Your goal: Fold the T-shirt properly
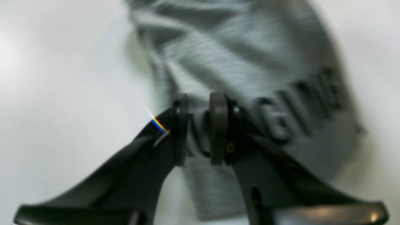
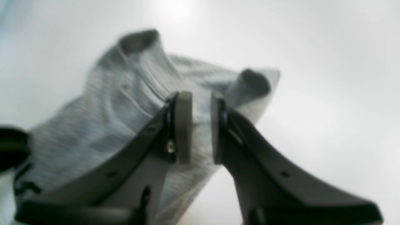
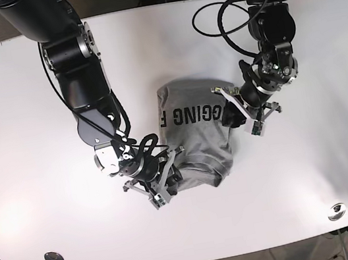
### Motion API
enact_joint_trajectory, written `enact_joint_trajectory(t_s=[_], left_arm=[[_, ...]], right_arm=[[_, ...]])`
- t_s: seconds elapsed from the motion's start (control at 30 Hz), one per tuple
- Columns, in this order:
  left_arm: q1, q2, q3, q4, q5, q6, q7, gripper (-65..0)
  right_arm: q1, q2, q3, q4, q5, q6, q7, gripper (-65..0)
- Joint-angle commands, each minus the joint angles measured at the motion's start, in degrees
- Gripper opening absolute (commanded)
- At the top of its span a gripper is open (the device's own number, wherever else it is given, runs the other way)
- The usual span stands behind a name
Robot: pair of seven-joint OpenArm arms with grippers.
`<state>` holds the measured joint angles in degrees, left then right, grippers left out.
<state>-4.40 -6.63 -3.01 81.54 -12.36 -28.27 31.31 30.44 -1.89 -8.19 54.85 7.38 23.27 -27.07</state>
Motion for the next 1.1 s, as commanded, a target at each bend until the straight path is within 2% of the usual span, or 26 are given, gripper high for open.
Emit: enact_joint_trajectory(t_s=[0.0, 0.2, 0.33, 0.6, 0.8, 0.93, 1.07], left_arm=[[-1.53, -0.36, -0.2, -0.7, -0.69, -0.26, -1.29, -55.0], [1.02, -0.71, -0.2, -1.14, -0.69, -0.26, -1.29, -55.0], [3.66, -1.76, -0.29, -1.76, -0.78, -0.26, -1.29, -55.0], [5.68, -2.2, -0.73, -2.9, -1.22, -0.61, -1.46, -55.0], [5.59, -1.85, -3.28, 5.36, -1.22, -0.61, -1.29, -54.9], [5.24, -1.85, -3.19, 10.37, -0.87, -0.34, -1.29, -54.9], [4.36, -0.71, -3.02, 13.54, -0.69, -0.26, -0.76, -54.4]], right_arm=[[3.1, -0.09, 0.14, -4.26, 0.32, -0.01, 2.41, -55.3], [4.33, 0.62, 0.14, -14.1, 0.49, -0.1, 10.85, -55.2], [5.92, 0.97, 0.14, -18.59, 0.58, -0.1, 13.22, -55.3], [6.18, 1.14, 0.14, -18.23, 0.67, -0.1, 13.66, -55.5], [4.25, 1.14, 0.23, -8.04, 0.67, -0.1, 7.42, -55.6], [1.08, 1.14, 0.32, 2.69, 0.67, -0.1, 2.32, -55.6], [-2.61, 0.88, 5.59, 13.85, 0.67, 0.16, -4.1, -55.0]])
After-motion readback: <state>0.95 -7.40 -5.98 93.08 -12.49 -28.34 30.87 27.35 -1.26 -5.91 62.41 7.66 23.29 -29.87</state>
